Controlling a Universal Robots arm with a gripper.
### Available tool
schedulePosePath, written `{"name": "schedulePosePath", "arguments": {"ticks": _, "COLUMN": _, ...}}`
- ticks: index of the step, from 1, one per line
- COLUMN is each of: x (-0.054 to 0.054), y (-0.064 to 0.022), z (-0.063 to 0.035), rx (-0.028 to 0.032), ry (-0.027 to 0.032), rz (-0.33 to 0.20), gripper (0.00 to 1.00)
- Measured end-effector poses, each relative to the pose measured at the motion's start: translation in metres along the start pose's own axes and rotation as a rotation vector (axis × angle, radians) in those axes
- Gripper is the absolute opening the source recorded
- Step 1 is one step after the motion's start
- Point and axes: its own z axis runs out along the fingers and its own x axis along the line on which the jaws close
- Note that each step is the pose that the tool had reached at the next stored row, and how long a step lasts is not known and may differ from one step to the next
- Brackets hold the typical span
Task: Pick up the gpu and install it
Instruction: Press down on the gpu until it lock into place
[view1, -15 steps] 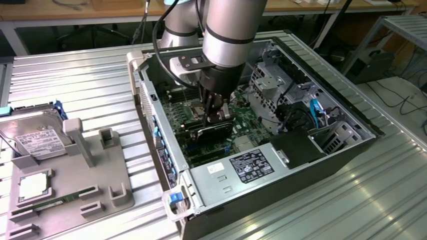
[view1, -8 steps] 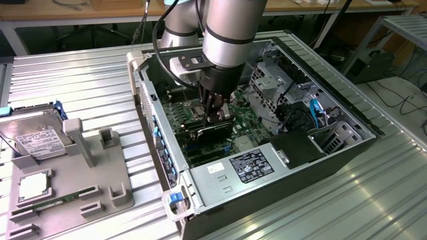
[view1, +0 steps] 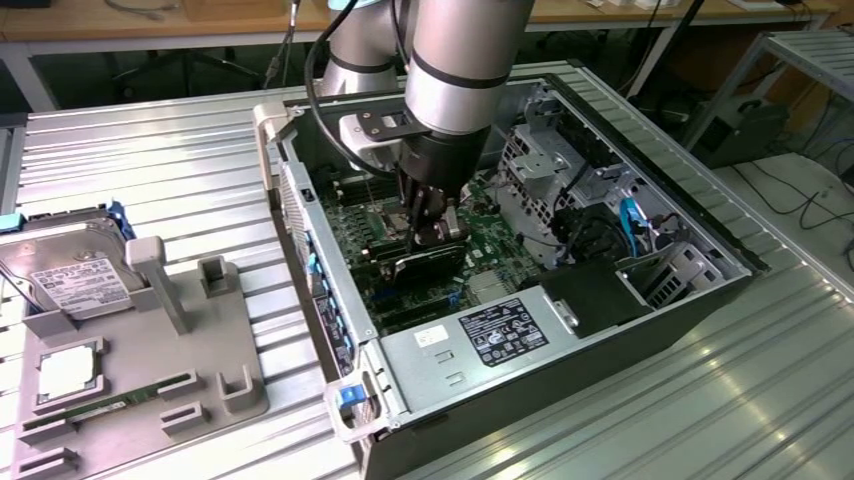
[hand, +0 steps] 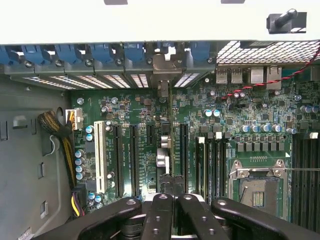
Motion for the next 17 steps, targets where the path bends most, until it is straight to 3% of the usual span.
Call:
{"name": "schedulePosePath", "arguments": {"ticks": 3, "x": 0.0, "y": 0.001, "z": 0.0, "rx": -0.0001, "ry": 0.0001, "rz": 0.0, "gripper": 0.11}}
{"name": "schedulePosePath", "arguments": {"ticks": 9, "x": 0.0, "y": 0.0115, "z": 0.0003, "rx": -0.0003, "ry": 0.0, "rz": 0.0, "gripper": 0.11}}
{"name": "schedulePosePath", "arguments": {"ticks": 11, "x": 0.0, "y": 0.0116, "z": 0.0002, "rx": -0.0054, "ry": 0.0003, "rz": 0.0, "gripper": 0.11}}
{"name": "schedulePosePath", "arguments": {"ticks": 12, "x": 0.0, "y": 0.0116, "z": 0.0002, "rx": -0.0124, "ry": 0.0002, "rz": 0.0, "gripper": 0.11}}
{"name": "schedulePosePath", "arguments": {"ticks": 16, "x": 0.0, "y": 0.0116, "z": -0.0001, "rx": -0.0803, "ry": 0.0016, "rz": 0.001, "gripper": 0.11}}
{"name": "schedulePosePath", "arguments": {"ticks": 17, "x": 0.0, "y": 0.0114, "z": -0.0001, "rx": -0.1002, "ry": 0.002, "rz": 0.001, "gripper": 0.11}}
